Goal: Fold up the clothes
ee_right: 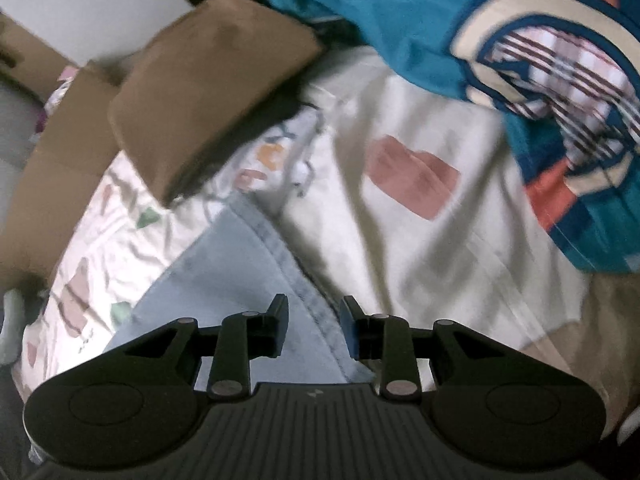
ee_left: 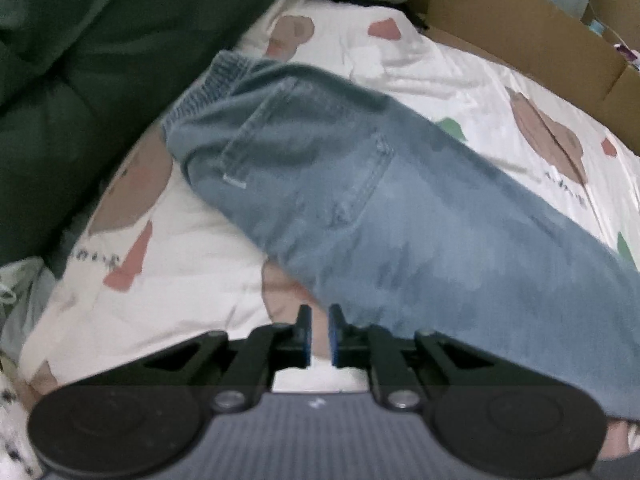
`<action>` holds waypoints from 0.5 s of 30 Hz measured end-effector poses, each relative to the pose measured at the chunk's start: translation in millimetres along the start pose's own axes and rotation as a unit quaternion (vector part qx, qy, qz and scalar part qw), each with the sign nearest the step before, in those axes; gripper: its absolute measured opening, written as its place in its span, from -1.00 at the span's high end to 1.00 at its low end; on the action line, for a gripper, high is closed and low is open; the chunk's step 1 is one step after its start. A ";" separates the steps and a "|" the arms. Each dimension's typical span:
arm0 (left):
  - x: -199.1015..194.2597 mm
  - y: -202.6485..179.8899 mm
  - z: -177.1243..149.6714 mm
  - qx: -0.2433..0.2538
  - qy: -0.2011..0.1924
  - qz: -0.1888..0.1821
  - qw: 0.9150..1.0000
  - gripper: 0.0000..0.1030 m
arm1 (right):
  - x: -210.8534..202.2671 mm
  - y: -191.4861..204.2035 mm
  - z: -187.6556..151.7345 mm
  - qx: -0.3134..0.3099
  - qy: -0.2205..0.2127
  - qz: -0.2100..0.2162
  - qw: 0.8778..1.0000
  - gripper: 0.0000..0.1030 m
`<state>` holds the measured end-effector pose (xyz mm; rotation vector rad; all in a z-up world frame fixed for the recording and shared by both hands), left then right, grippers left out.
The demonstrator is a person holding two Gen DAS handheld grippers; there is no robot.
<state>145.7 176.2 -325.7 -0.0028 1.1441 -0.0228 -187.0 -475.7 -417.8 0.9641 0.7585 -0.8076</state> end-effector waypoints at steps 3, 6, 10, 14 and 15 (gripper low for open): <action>2.9 -3.4 19.8 0.007 -0.011 -0.001 1.000 0.79 | 2.7 8.6 6.1 -0.023 -0.006 0.001 1.000 0.20; 5.7 -6.1 38.7 0.012 -0.022 0.002 1.000 0.72 | 7.2 16.7 11.4 -0.039 -0.007 0.006 0.999 0.18; 13.6 -5.3 60.0 0.019 -0.033 0.008 0.999 0.66 | 12.5 29.6 17.5 -0.067 -0.008 0.007 0.998 0.18; 24.6 0.3 75.6 0.009 -0.037 0.016 0.999 0.66 | 18.3 44.1 23.4 -0.096 -0.008 0.010 0.995 0.17; 27.7 1.4 79.6 0.009 -0.040 0.018 0.999 0.66 | 20.3 48.6 25.2 -0.103 -0.009 0.011 0.995 0.17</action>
Point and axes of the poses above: each gripper's, at about its wrist camera, not at the fingertips, and x roughly the way its jaws point, y to its left, z to its top, the point moved 10 cm from there along x, roughly the way its jaws point, and after that the axes turned 6 degrees about -x, right-handed, at the moved point
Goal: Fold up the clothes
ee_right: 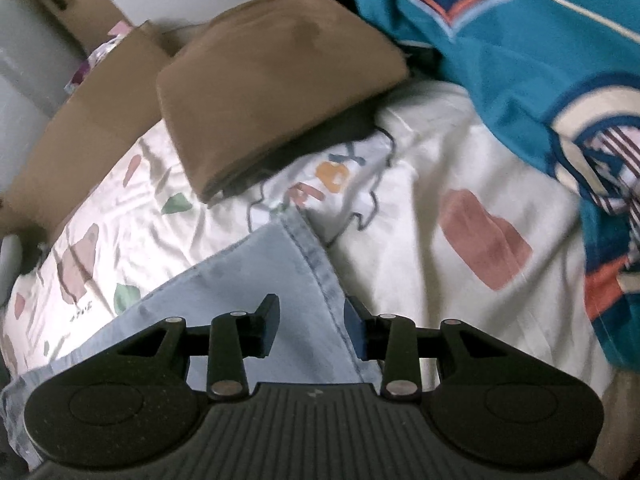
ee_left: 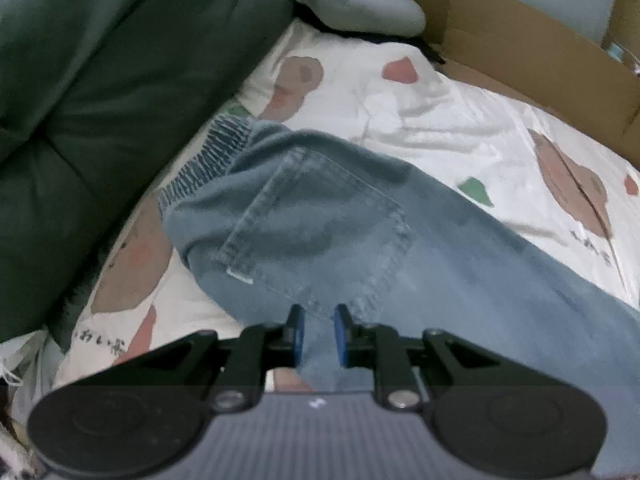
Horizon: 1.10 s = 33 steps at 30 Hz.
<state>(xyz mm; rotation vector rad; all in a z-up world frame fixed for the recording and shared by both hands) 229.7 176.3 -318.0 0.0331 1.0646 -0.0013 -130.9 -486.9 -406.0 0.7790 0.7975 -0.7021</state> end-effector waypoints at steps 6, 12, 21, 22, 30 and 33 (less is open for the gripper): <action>24.8 6.9 29.4 -0.001 -0.026 0.011 1.000 0.66 | 16.3 25.0 12.4 -0.050 0.001 0.002 0.999 0.16; 51.4 11.0 69.3 -0.007 -0.067 0.021 0.998 0.66 | 36.2 42.1 13.9 -0.082 0.019 -0.011 0.996 0.16; 87.3 20.8 112.6 -0.033 -0.099 0.047 0.993 0.61 | 59.1 58.6 12.4 -0.104 0.035 -0.020 0.994 0.13; 90.4 21.1 115.6 -0.034 -0.100 0.050 0.993 0.56 | 61.2 62.0 13.3 -0.107 0.034 -0.019 0.993 0.12; 125.0 24.3 130.4 -0.035 -0.097 0.049 0.993 0.48 | 76.9 82.9 22.1 -0.138 0.030 -0.033 0.989 -0.10; 143.2 26.9 127.6 -0.034 -0.076 0.048 0.995 0.48 | 84.3 85.1 20.8 -0.141 0.039 -0.039 0.988 -0.10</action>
Point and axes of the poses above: each gripper's, at about its wrist camera, not at the fingertips, and x roughly the way its jaws point, y to its left, z to its top, the point moved 10 cm from there along x, roughly the way its jaws point, and after that the axes turned 6 degrees about -x, right-handed, at the moved point
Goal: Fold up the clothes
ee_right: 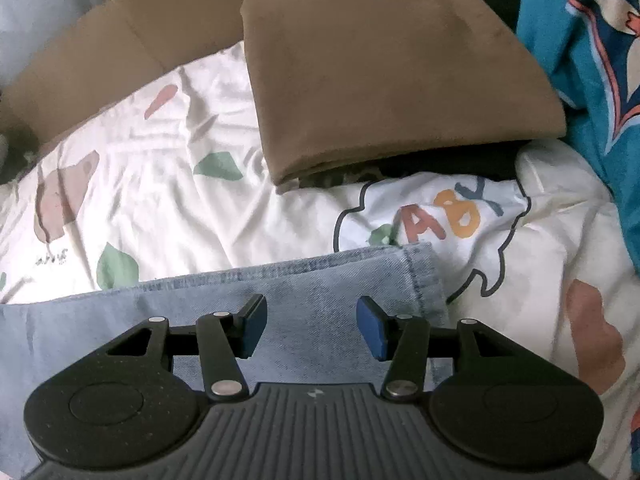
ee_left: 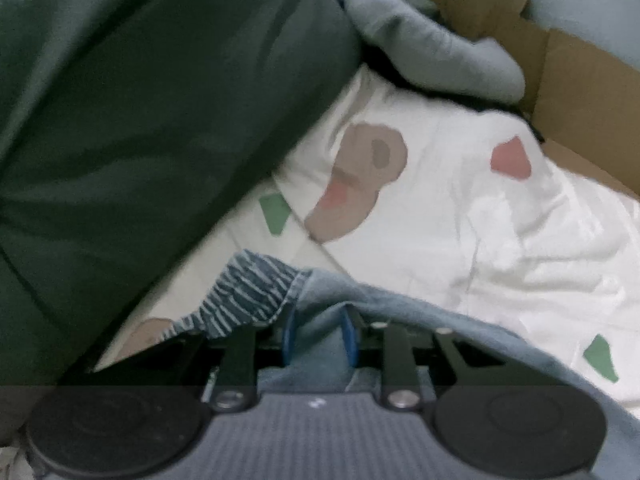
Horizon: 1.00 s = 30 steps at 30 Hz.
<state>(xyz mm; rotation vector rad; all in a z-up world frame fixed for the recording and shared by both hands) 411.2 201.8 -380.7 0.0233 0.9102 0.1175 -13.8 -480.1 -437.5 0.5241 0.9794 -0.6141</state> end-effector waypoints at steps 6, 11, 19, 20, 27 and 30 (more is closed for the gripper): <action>20.9 3.2 -3.8 -0.006 0.016 -0.001 1.000 0.49 | 7.6 4.2 -1.6 0.007 0.014 0.006 1.000 -0.10; 36.3 4.6 2.9 -0.010 0.031 0.017 0.999 0.65 | 12.9 2.0 -2.8 0.005 0.022 -0.007 1.000 -0.10; 58.5 0.7 11.3 0.022 0.046 0.045 0.998 0.95 | 16.9 -10.0 -1.8 -0.006 0.027 -0.038 0.999 -0.12; 60.2 -0.8 11.8 0.026 0.046 0.043 0.998 0.97 | 18.2 -10.5 -2.2 -0.007 0.028 -0.038 0.999 -0.12; 62.2 -6.5 13.6 0.031 0.048 0.024 0.998 0.99 | 27.0 -8.0 -6.1 -0.014 0.033 -0.037 0.999 -0.14; 49.6 -12.6 7.7 0.030 0.048 0.003 0.998 1.00 | 26.4 -4.4 -5.3 -0.018 0.030 -0.035 0.999 -0.15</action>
Point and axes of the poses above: each gripper's, at about its wrist camera, not at the fingertips, and x roughly the way its jaws point, y to its left, z to its top, the point moved 10 cm from there along x, roughly the way its jaws point, and after that the axes turned 6 degrees about -x, right-handed, at the moved point
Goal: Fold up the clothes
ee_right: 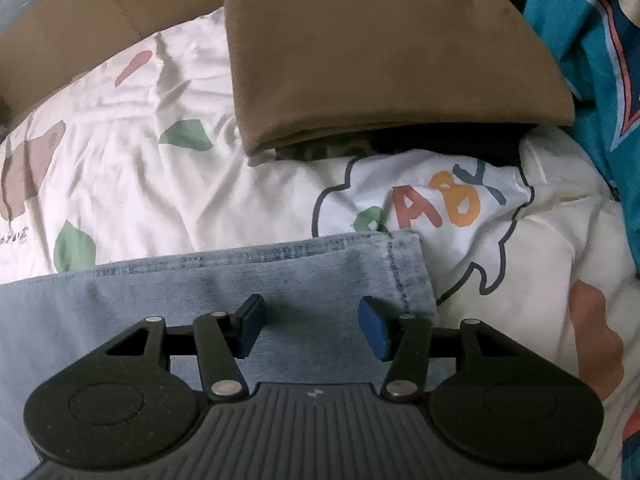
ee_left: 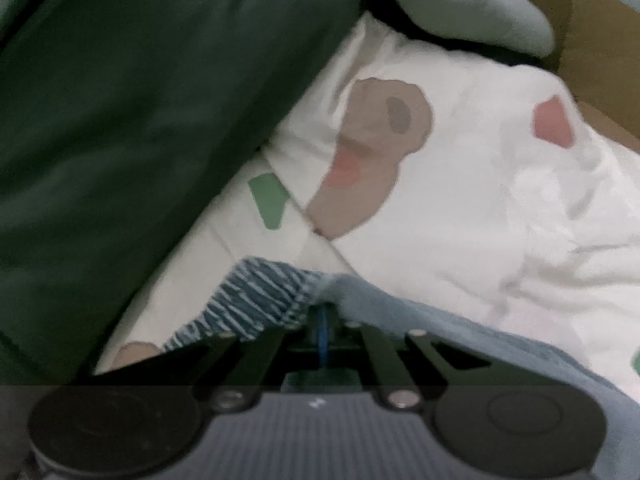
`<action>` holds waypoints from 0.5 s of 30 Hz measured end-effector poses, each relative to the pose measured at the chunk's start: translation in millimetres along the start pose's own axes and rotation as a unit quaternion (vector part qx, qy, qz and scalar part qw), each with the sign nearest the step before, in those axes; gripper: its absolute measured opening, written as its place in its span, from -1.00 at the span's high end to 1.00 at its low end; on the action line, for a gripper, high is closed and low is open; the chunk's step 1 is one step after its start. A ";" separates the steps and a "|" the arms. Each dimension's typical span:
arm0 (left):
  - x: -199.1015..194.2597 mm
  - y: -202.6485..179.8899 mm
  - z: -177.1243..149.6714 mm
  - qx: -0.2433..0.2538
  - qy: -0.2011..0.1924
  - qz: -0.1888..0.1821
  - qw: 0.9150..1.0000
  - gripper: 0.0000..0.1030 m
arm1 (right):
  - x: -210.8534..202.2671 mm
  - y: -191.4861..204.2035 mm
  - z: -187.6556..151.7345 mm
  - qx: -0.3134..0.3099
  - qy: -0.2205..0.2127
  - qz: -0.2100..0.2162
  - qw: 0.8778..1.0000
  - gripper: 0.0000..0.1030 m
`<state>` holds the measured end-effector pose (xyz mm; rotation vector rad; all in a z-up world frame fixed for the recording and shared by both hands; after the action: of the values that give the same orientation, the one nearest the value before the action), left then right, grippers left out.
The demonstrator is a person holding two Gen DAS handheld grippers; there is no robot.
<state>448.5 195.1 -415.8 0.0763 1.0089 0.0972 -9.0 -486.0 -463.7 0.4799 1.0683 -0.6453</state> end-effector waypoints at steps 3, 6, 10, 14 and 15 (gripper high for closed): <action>-7.4 -5.0 -6.3 -0.004 0.002 -0.015 1.000 1.00 | -2.7 3.6 1.3 0.000 -0.003 0.006 1.000 -0.17; -1.9 -6.2 -4.7 -0.009 0.004 -0.017 1.000 0.99 | -3.6 6.9 2.8 0.001 -0.005 0.010 1.000 -0.23; 12.2 -9.9 3.7 -0.005 0.014 -0.007 1.000 0.97 | -2.5 12.0 5.3 -0.003 -0.004 0.012 1.000 -0.23; 24.6 -18.4 10.3 0.016 0.024 -0.002 1.000 0.97 | -1.1 13.3 6.5 -0.004 -0.003 0.010 1.000 -0.23; 27.0 -20.3 11.4 0.020 0.026 -0.001 0.999 0.97 | 0.2 12.7 5.9 -0.002 -0.001 0.009 1.000 -0.23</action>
<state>473.4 177.8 -434.6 0.1105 1.0629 0.0778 3.6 -480.7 -460.7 0.4846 1.0620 -0.6267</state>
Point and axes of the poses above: each gripper's, at about its wrist camera, not at the fingertips, and x roughly the way its jaws point, y to its left, z to its top, the point moved 10 cm from there along x, roughly the way its jaws point, and after that the axes turned 6 degrees about -x, right-handed, at the moved point
